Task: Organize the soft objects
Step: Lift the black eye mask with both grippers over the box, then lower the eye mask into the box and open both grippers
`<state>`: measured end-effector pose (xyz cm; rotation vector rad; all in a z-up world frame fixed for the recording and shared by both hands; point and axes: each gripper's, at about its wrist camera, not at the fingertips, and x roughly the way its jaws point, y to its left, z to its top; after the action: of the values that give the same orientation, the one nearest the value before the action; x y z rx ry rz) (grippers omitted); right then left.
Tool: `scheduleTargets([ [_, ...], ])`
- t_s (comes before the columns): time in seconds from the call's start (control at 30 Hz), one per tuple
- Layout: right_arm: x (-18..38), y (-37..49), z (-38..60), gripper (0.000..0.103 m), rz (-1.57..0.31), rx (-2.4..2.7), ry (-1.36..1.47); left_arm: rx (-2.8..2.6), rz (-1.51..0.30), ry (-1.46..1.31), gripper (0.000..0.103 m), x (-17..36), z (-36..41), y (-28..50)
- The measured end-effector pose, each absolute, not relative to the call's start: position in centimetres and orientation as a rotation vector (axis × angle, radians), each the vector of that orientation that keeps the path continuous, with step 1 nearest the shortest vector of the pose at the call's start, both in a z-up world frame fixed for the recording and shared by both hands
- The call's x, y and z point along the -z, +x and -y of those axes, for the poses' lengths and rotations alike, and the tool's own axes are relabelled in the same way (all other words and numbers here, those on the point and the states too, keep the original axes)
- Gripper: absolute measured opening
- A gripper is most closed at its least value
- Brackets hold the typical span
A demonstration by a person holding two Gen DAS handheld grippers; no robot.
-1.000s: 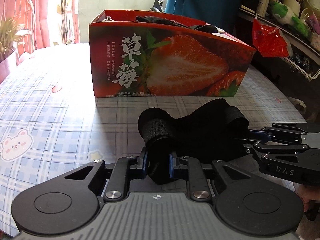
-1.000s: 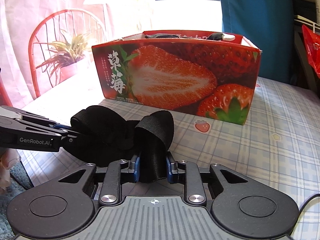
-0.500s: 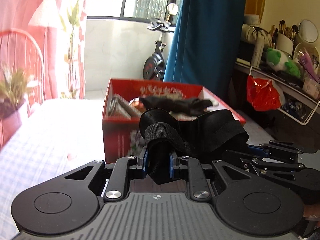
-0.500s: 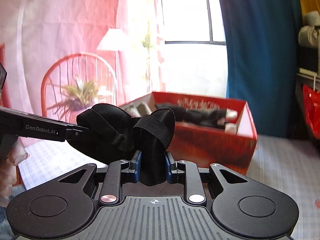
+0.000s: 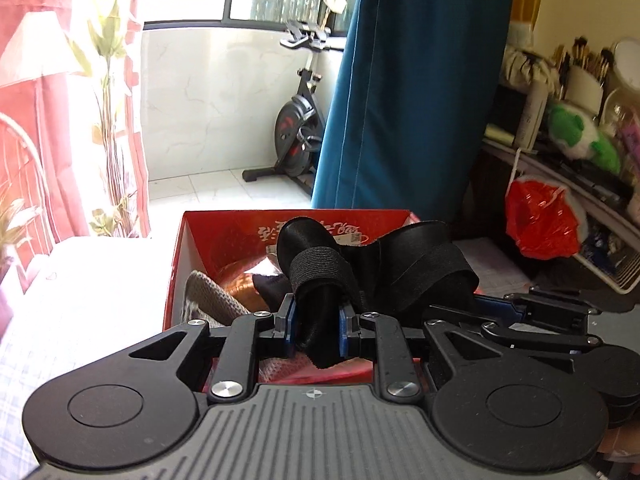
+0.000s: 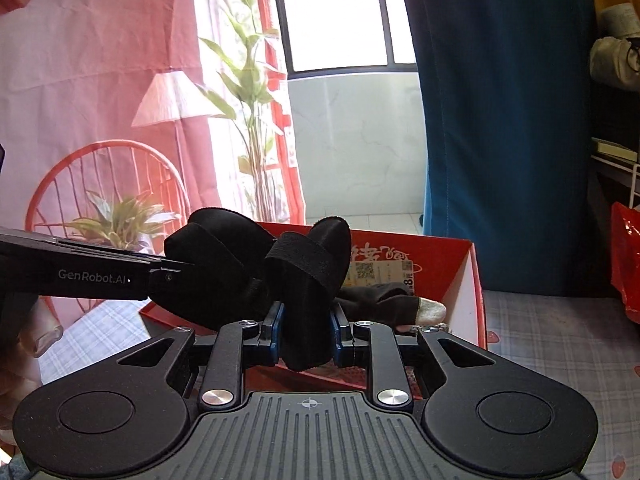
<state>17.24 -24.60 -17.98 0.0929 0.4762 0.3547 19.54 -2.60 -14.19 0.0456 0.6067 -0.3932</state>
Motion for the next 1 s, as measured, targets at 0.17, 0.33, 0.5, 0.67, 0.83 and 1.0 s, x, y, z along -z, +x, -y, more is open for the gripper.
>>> scheduleTargets([
  [0.17,18.9,21.6,24.1,0.021,-0.608,-0.316,0.092,0.370,-0.726,0.086,0.023,15.9,4.0,23.7],
  [0.33,20.6,24.9,24.2,0.021,-0.749,-0.307,0.074,0.322,-0.820,0.235,0.027,18.4,5.7,26.4],
  [0.5,22.5,27.4,25.9,0.022,-0.853,-0.286,0.169,0.309,-0.878,0.250,0.030,19.5,5.9,28.3],
  [0.67,24.1,28.1,25.2,0.022,-0.898,-0.289,0.115,0.317,-0.901,0.296,0.031,20.4,6.2,28.7],
  [0.83,24.3,29.1,25.0,0.022,-0.929,-0.294,0.115,0.332,-0.922,0.322,0.031,20.9,6.4,29.3],
  [1.0,24.7,29.1,25.6,0.022,-0.937,-0.291,0.182,0.324,-0.915,0.300,0.031,21.0,6.3,29.1],
])
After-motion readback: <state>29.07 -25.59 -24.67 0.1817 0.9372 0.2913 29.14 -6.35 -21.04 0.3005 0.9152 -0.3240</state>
